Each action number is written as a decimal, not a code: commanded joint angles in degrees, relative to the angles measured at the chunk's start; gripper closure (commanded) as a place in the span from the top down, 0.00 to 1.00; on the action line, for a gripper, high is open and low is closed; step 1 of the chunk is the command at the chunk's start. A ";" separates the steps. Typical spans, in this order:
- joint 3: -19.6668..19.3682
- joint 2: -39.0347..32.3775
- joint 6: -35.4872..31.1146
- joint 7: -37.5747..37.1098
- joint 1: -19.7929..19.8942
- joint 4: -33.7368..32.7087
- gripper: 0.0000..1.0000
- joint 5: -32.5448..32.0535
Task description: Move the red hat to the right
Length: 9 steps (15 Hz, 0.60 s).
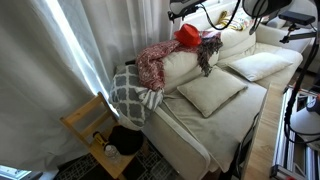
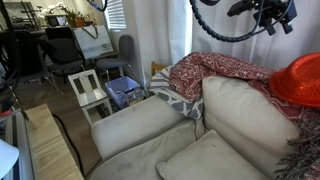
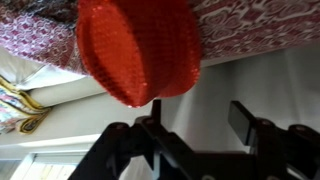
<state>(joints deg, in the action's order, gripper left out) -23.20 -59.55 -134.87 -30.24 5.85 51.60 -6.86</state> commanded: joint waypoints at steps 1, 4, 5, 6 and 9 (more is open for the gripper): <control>6.47 9.37 0.60 6.82 -1.39 11.68 1.00 3.75; 11.46 15.69 0.80 12.03 -1.01 18.93 1.00 6.94; 13.14 17.74 0.77 14.12 -0.51 21.20 1.00 8.09; 15.36 19.71 1.00 16.04 0.47 23.33 1.00 8.88; 12.62 14.32 0.65 11.86 -0.84 15.23 1.00 6.39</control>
<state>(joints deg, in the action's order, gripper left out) -11.01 -45.18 -134.47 -18.35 4.64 67.12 -0.16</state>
